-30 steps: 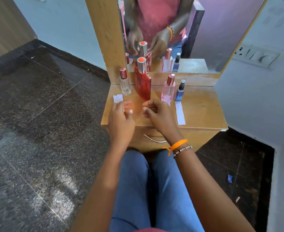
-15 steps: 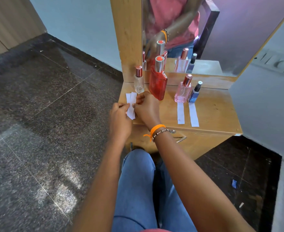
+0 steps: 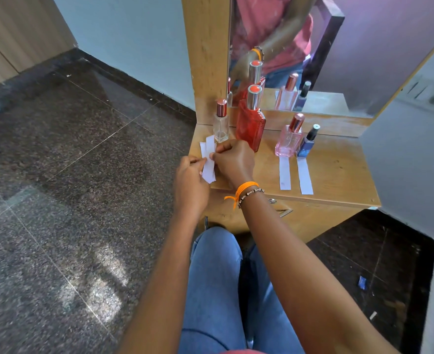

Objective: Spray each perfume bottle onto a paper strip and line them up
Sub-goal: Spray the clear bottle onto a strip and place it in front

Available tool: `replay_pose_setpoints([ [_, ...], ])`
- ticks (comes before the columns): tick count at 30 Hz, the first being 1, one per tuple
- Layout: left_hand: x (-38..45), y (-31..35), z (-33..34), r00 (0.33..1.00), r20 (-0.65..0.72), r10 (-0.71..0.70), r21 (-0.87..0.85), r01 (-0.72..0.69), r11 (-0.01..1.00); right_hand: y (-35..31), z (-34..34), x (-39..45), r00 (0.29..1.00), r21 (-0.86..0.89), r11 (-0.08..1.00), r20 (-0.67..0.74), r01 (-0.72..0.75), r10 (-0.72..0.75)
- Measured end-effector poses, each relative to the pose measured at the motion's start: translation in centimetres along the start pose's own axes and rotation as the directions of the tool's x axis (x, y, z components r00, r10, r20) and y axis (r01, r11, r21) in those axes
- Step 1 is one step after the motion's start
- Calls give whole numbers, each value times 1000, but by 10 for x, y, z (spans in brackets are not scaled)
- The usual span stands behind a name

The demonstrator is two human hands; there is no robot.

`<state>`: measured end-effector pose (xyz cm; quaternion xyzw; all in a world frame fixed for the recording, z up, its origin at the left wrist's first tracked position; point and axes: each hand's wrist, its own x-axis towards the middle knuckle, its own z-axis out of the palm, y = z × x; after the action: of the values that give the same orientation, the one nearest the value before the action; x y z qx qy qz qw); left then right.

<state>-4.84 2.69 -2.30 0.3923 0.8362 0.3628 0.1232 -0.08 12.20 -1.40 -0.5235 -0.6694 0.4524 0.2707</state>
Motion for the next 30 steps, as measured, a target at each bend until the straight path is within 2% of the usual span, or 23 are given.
replay_pose_setpoints([
  [12, 1, -5, 5, 999, -25, 43, -14, -44, 999, 0, -1, 7, 997, 40, 998, 58, -45, 43],
  [19, 5, -11, 11, 999, -37, -16, 2, 16, 1000, 5, -5, 8, 998, 77, 996, 59, -38, 33],
  [22, 4, -10, 11, 999, -43, 3, 25, -2, 1000, 8, -13, 6, 998, 80, 996, 61, -31, 26],
  [25, 1, -7, 10, 998, -52, 35, 60, -32, 998, 13, -26, 1, 999, 58, 998, 39, -24, 22],
  [30, -2, -1, 9, 997, -83, 8, 40, -5, 999, 26, -43, -11, 1000, -18, 999, 7, 30, -30],
])
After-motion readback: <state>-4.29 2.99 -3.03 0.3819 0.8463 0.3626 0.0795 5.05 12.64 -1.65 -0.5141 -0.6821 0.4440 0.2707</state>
